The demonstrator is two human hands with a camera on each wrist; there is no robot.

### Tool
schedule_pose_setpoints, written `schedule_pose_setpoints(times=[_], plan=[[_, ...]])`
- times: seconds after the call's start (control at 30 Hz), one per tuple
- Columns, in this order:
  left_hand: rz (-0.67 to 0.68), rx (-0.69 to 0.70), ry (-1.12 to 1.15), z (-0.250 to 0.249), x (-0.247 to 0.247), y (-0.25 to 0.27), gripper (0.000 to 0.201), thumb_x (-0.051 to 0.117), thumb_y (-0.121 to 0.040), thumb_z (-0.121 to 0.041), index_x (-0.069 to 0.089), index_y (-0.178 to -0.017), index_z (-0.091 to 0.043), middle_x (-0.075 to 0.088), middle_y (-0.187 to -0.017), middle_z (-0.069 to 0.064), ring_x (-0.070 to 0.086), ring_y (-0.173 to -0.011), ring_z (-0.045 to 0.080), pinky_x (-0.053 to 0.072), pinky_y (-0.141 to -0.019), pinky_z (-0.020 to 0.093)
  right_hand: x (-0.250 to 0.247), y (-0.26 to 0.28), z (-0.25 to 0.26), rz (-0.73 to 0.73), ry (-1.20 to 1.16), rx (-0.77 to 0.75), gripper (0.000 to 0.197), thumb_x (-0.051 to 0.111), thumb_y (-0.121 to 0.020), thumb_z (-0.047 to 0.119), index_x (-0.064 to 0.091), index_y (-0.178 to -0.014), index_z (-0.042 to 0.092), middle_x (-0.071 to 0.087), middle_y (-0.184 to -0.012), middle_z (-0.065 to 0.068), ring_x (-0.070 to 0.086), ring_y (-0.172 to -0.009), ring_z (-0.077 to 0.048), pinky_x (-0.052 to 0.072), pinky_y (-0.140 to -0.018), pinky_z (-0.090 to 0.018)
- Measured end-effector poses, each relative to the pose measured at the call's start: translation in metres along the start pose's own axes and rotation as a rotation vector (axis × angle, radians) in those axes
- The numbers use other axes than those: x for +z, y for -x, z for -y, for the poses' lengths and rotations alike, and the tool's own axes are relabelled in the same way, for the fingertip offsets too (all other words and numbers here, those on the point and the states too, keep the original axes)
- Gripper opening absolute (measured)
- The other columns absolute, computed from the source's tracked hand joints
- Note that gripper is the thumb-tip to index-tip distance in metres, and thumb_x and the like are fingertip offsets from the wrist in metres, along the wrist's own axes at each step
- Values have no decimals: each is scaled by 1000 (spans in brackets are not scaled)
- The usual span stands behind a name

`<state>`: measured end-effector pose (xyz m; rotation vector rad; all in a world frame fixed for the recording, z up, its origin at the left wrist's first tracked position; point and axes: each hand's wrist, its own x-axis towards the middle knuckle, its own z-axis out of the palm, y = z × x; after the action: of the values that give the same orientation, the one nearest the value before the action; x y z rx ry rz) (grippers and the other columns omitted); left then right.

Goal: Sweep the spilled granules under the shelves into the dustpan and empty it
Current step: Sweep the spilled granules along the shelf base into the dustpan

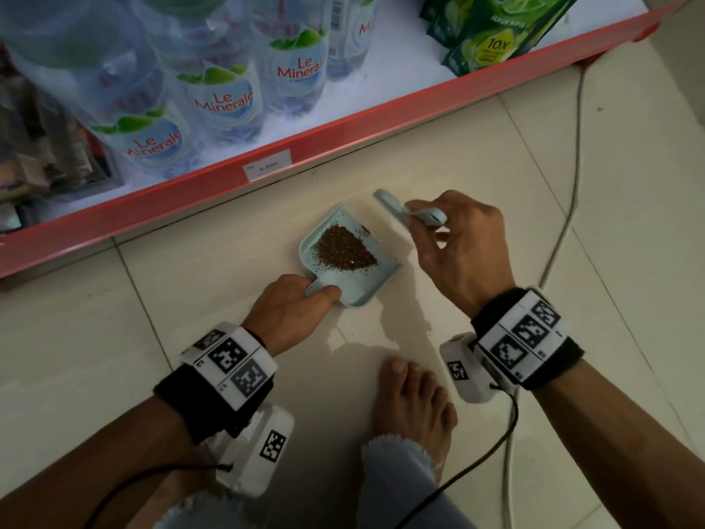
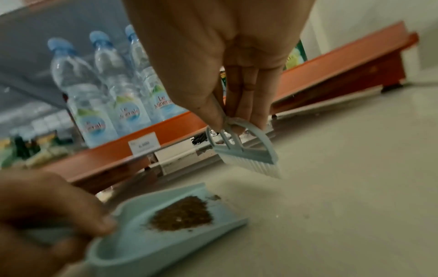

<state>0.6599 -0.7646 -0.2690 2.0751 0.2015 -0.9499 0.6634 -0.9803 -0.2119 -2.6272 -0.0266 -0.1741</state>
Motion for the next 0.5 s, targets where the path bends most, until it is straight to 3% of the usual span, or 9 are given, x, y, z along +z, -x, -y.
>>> schedule_pose_setpoints(times=[0.13, 0.2, 0.27, 0.37, 0.43, 0.5], plan=[[0, -15, 2, -3, -1, 2, 36, 61, -89, -42, 60, -62, -17, 58, -59, -3, 55, -62, 19, 41, -62, 29, 5, -4, 1, 172, 241, 17, 28, 49, -99, 21, 74, -110, 17, 59, -82, -1, 56, -63, -19, 43, -55, -24], [-2, -27, 0, -4, -1, 4, 38, 62, -89, -41, 56, -59, -18, 55, -57, -2, 54, -61, 20, 39, -61, 29, 10, 1, 7, 277, 153, -14, 27, 50, -99, 21, 74, -106, 12, 60, -81, -2, 57, -63, -19, 48, -56, -28], [-5, -36, -6, -3, -2, 6, 41, 62, -89, -40, 50, -56, -19, 52, -57, -3, 52, -60, 19, 36, -61, 29, 12, 6, 12, 249, 0, -1, 22, 57, -94, 20, 75, -98, 9, 65, -80, -6, 62, -65, -24, 54, -62, -39], [1, -39, -10, -1, -4, 8, 40, 61, -89, -40, 49, -57, -20, 52, -60, -3, 52, -62, 18, 35, -61, 29, 9, 3, 11, 57, -104, 41, 16, 63, -90, 17, 76, -96, 11, 67, -77, -10, 64, -63, -26, 55, -61, -43], [-2, -38, -17, -1, -4, 9, 38, 61, -89, -39, 49, -58, -20, 53, -61, -3, 53, -63, 17, 35, -60, 28, 9, -2, 7, 23, -14, 42, 20, 59, -92, 17, 76, -101, 13, 65, -78, -7, 62, -63, -25, 55, -60, -41], [-12, -41, -25, -2, -5, 9, 38, 61, -89, -39, 50, -58, -19, 54, -63, -3, 54, -64, 17, 36, -60, 28, 11, -4, 6, 81, 151, 28, 24, 55, -95, 19, 75, -108, 17, 63, -82, -4, 61, -64, -24, 52, -60, -33]])
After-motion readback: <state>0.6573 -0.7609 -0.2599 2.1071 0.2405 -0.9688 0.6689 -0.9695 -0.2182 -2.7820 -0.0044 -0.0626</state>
